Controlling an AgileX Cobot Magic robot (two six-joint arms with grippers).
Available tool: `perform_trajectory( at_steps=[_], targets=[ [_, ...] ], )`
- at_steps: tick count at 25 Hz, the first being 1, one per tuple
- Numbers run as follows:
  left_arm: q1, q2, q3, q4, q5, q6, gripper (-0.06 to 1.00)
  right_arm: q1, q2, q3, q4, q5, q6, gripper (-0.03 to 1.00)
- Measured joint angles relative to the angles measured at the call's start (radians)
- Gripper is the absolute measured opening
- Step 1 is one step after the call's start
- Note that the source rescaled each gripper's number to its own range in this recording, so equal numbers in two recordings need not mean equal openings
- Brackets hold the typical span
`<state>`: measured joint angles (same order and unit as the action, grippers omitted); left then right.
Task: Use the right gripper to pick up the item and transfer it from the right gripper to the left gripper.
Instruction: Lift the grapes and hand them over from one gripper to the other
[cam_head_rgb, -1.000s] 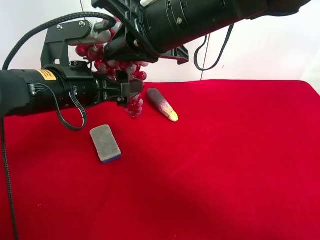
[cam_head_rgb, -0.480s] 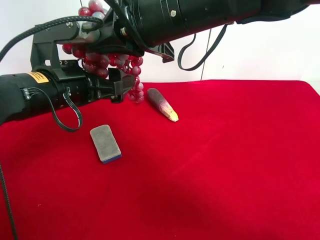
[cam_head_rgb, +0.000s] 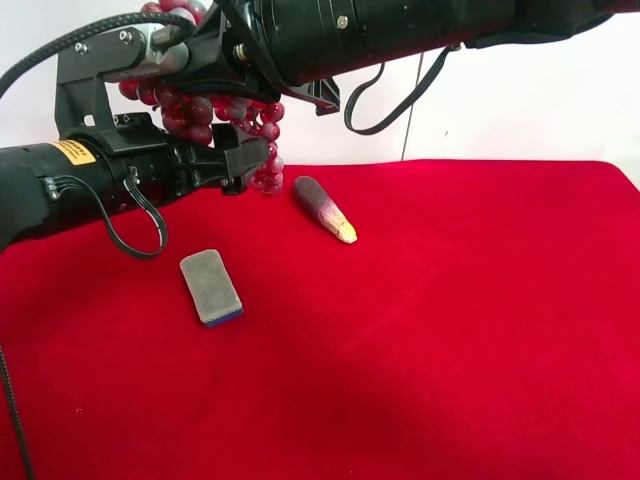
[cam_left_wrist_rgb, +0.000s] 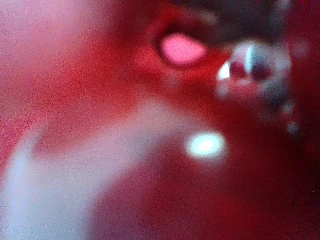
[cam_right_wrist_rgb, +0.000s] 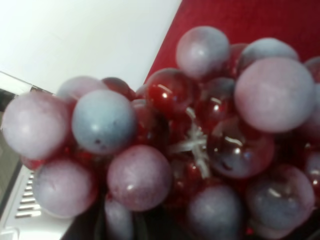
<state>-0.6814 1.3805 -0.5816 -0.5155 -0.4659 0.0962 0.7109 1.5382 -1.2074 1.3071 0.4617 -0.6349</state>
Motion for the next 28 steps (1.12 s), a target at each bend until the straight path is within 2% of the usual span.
perform_trajectory(
  at_steps=[7,11,14,20,28],
  targets=[
    [0.003,0.001,0.0,0.019,0.017,-0.028,1.0,0.0,0.0,0.0,-0.032,-0.017,-0.008,0.0],
    [0.005,0.002,0.001,0.017,0.038,-0.032,1.0,0.003,0.0,0.0,-0.038,-0.069,-0.008,0.0],
    [0.005,0.008,0.006,0.032,0.09,-0.022,1.0,0.003,-0.002,-0.004,-0.017,-0.11,-0.007,0.0],
    [0.004,0.012,0.008,0.041,0.106,-0.022,1.0,0.005,-0.004,-0.004,0.027,-0.11,-0.007,0.0],
    [0.004,0.012,0.008,0.042,0.063,-0.041,1.0,0.005,-0.004,-0.004,0.09,-0.078,-0.007,0.0]
  ],
)
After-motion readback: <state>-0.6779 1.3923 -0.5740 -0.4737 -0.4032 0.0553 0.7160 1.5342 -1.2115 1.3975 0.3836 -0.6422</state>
